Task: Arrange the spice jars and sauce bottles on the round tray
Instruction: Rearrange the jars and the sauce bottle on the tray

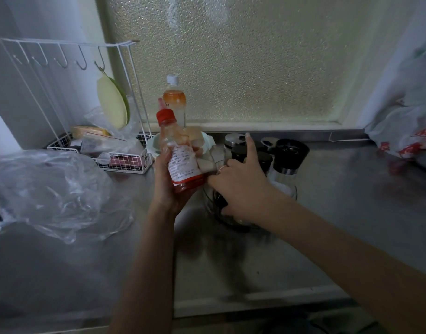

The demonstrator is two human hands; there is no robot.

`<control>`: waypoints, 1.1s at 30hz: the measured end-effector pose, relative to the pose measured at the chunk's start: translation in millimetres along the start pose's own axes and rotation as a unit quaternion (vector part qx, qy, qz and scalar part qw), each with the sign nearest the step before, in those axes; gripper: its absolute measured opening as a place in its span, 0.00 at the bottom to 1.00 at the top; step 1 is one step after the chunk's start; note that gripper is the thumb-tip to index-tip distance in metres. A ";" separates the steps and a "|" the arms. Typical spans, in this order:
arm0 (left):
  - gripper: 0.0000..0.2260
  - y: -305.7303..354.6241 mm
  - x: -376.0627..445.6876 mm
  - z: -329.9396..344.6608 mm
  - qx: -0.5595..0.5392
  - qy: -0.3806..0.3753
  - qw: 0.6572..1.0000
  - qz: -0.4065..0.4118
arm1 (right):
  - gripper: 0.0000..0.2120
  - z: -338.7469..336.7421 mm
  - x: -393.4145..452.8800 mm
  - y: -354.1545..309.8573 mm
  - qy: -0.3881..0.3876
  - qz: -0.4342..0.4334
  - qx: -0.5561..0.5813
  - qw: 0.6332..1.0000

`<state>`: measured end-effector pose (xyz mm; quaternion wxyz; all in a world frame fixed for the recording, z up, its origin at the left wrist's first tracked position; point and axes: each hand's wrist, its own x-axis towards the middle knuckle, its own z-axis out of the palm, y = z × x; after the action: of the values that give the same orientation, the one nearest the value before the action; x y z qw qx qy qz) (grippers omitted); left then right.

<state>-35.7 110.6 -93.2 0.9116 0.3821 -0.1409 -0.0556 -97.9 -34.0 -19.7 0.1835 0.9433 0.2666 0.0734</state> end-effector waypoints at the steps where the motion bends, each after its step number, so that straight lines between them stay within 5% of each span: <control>1: 0.41 -0.9 0.3 0.3 0.001 0.002 1.000 0.000 | 0.21 -2.7 1.6 4.0 0.003 0.007 0.010 1.000; 5: 0.36 -3.4 1.9 -2.6 -0.017 0.007 1.000 0.004 | 0.13 -12.1 23.0 25.9 0.053 0.062 0.079 0.994; 9: 0.32 -3.8 2.9 -6.6 -0.067 0.005 0.998 0.008 | 0.15 -12.0 54.2 39.4 0.073 0.083 0.182 0.977; 26: 0.28 -11.3 2.0 3.8 -0.025 -0.037 0.999 -0.010 | 0.15 7.6 94.0 68.5 0.038 0.062 0.149 0.986; 29: 0.26 -11.5 3.9 2.6 -0.036 -0.040 0.998 -0.013 | 0.14 7.5 79.3 78.0 0.101 0.061 0.289 0.950; 33: 0.28 -11.9 5.6 2.3 -0.057 -0.043 0.997 -0.025 | 0.10 11.2 21.7 67.6 0.311 0.142 0.442 0.829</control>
<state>-31.0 99.5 -98.9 0.9234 0.3299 -0.1672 -0.1026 -44.7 -79.4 -3.1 -0.3585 0.8782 0.1762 0.2629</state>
